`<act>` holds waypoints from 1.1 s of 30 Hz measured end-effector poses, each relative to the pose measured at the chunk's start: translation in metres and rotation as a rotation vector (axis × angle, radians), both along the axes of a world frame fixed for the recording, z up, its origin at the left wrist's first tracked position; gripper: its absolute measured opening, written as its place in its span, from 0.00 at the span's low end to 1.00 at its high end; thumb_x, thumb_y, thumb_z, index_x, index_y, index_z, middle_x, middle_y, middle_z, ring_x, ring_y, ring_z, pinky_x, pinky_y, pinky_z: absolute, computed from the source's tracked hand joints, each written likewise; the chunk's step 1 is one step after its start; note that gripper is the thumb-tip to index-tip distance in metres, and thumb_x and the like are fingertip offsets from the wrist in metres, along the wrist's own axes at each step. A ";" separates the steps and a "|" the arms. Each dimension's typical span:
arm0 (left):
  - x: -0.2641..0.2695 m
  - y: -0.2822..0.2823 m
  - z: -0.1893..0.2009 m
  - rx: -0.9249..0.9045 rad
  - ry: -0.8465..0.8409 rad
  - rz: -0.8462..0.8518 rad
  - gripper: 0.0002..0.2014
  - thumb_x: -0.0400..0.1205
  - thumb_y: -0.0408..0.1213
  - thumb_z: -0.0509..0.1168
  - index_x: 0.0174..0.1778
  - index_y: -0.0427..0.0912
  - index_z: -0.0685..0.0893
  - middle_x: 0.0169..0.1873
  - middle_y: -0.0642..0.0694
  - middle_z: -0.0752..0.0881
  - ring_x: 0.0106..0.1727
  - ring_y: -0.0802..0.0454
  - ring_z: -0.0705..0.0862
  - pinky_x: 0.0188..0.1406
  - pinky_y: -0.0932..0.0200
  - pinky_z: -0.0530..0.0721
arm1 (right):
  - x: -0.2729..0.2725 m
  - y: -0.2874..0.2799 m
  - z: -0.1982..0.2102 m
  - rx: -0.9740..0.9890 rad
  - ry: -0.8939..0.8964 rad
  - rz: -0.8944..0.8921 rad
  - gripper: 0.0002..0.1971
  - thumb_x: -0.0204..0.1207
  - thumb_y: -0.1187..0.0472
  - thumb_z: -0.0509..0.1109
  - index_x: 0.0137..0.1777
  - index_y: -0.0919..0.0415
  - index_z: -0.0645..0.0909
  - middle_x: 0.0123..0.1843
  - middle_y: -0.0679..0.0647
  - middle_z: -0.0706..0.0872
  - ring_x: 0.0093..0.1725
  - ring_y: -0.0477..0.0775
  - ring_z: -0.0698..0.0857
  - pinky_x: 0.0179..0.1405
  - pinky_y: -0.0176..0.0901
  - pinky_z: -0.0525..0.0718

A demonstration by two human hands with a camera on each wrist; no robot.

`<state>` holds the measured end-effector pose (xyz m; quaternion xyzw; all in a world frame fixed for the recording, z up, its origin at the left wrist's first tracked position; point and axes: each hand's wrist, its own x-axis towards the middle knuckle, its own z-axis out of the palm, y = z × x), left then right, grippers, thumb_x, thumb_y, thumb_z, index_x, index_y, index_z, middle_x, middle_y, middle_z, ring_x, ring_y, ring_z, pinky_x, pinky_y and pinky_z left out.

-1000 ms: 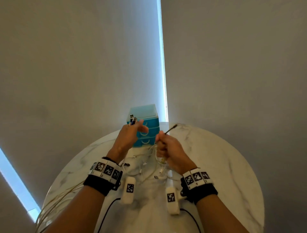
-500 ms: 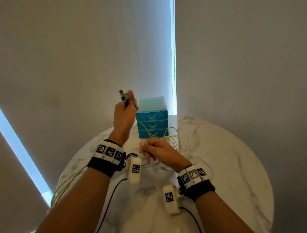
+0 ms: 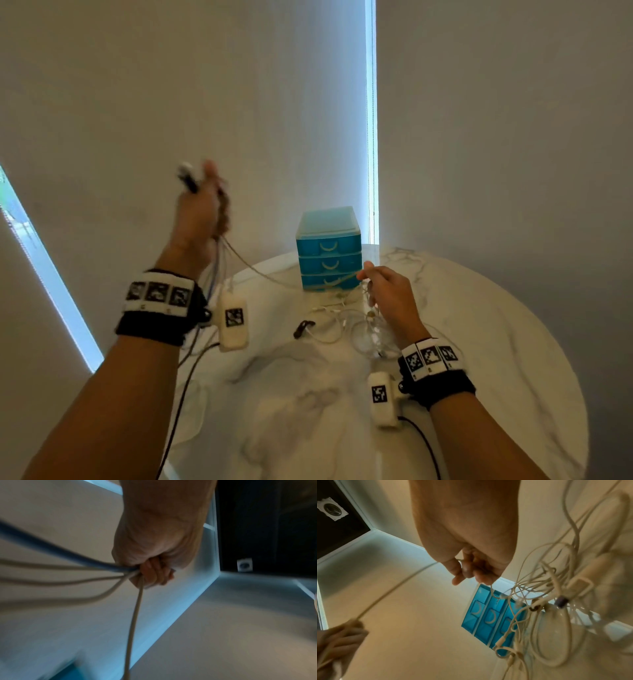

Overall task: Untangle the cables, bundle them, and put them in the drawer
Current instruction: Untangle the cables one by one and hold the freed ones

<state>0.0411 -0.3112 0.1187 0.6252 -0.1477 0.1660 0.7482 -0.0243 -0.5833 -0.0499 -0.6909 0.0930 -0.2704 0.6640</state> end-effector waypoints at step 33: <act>-0.002 0.019 0.009 -0.361 -0.123 0.052 0.09 0.89 0.43 0.66 0.42 0.51 0.86 0.30 0.56 0.78 0.23 0.59 0.63 0.19 0.62 0.59 | 0.009 -0.024 -0.030 -0.204 0.058 -0.111 0.03 0.86 0.55 0.76 0.53 0.49 0.92 0.46 0.47 0.95 0.42 0.47 0.91 0.54 0.61 0.95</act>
